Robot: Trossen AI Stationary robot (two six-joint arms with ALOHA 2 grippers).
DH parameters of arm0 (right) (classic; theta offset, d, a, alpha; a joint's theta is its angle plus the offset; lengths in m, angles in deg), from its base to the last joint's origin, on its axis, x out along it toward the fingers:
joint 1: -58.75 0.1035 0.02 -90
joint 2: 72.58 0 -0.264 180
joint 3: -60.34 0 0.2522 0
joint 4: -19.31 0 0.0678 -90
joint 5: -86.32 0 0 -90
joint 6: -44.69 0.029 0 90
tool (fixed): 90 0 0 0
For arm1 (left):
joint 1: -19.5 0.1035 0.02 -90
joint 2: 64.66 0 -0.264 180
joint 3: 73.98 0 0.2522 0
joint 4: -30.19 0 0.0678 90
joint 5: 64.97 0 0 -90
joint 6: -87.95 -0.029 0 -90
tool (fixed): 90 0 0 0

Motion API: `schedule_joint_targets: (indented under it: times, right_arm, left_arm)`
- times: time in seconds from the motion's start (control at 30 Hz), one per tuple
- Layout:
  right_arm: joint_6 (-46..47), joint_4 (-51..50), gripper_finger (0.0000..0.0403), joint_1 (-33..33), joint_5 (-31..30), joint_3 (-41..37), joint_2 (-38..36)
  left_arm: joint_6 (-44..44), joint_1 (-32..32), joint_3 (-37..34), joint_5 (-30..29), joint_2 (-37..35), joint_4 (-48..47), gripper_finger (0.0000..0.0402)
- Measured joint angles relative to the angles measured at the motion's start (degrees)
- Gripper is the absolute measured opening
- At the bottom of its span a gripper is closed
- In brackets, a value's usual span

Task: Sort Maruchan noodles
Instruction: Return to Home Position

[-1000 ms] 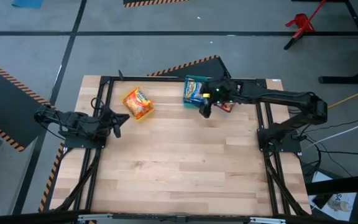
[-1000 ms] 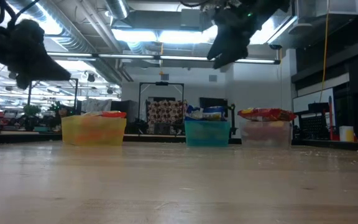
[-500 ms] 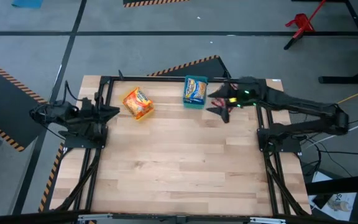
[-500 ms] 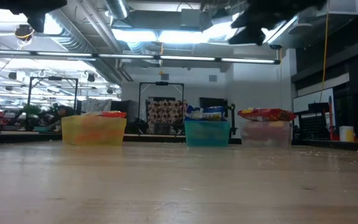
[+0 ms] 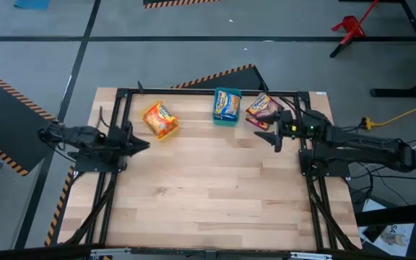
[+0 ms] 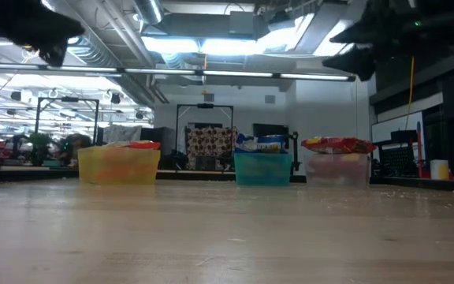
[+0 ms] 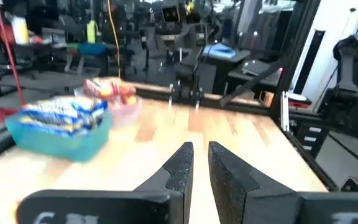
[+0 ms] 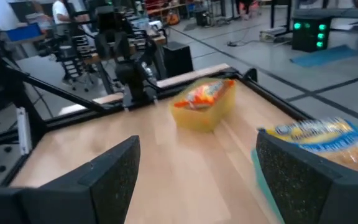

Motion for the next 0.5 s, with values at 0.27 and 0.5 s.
schedule_joint_targets:
  times: [0.27,0.5]
  right_arm:
    - [0.51,3.59,0.0305,0.0,-0.13,-7.25,-4.59]
    - [5.1,16.78,0.0305,0.02,2.61,-16.27,-5.56]
  left_arm:
    - [4.18,0.0,-5.14,-0.85,-0.02,3.61,0.0044]
    - [4.41,0.0,-9.9,-0.7,-0.02,10.02,0.0044]
